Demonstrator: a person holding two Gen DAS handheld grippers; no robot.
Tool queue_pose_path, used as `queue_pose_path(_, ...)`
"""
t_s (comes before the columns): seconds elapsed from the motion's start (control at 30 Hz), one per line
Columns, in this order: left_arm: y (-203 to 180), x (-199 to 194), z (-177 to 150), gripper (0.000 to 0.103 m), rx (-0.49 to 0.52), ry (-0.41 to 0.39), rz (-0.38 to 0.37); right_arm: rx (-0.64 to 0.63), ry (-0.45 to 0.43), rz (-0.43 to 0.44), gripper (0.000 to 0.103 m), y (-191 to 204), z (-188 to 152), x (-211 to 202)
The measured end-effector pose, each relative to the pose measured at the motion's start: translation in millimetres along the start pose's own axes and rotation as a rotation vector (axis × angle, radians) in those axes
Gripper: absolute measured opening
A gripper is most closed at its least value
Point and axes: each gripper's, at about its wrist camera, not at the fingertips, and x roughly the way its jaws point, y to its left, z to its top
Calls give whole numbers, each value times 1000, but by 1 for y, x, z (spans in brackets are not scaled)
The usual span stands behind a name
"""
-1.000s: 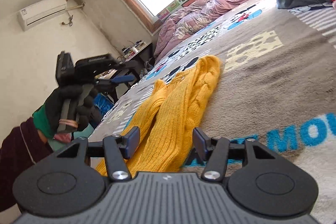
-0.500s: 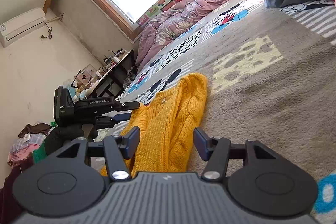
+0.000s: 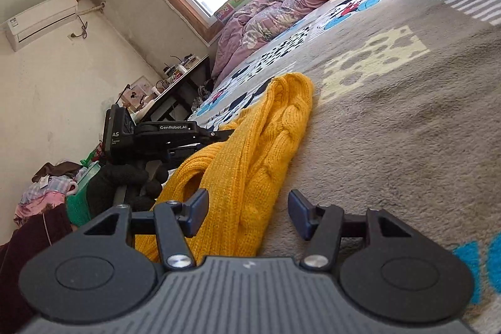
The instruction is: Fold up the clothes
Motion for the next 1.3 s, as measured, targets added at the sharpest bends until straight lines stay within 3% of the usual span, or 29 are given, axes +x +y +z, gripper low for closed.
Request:
queue_pose_path(0.23, -22, -59, 10, 22, 85, -142, 61, -48, -21, -14, 57, 7, -3, -4)
queue_pose_path(0.33, -29, -66, 14, 22, 121, -172, 31, -69, -13, -15, 57, 9, -4, -3)
queue_pose_path(0.47, -46, -42, 6, 22, 252, -116, 16, -81, -12, -16, 57, 11, -6, -2)
queue_pose_path(0.53, -39, -12, -4, 21, 304, -25, 177, -72, -11, -16, 57, 9, -5, -2)
queue_pose_path(0.63, -15, -5, -11, 23, 204, -39, 144, -65, -1, -20, 57, 8, -5, 1)
queue_pose_path(0.83, -20, -15, -9, 24, 199, -40, 148, -69, -26, -30, 57, 11, -5, -5)
queue_pose_path(0.9, -19, -32, -9, 35, 161, -64, 103, -17, -41, -13, 57, 7, 1, -12)
queue_pose_path(0.93, -15, -40, -10, 56, 139, -82, 82, 28, -41, -9, 57, 3, 6, -14)
queue_pose_path(0.97, -12, -48, -10, 65, 115, -103, 63, 78, -43, -8, 57, -3, 12, -14)
queue_pose_path(1.03, -2, -55, -7, 65, 55, -120, 34, 158, -61, -15, 60, -15, 25, -12)
queue_pose_path(1.1, 7, -54, -2, 67, 17, -113, 23, 170, -44, -46, 71, -26, 45, 6)
queue_pose_path(1.2, 19, -49, 6, 68, -35, -90, -7, 194, 0, -78, 73, -45, 74, 39)
queue_pose_path(1.3, 29, -34, 15, 68, -44, -46, -29, 258, 40, -33, 75, -66, 97, 71)
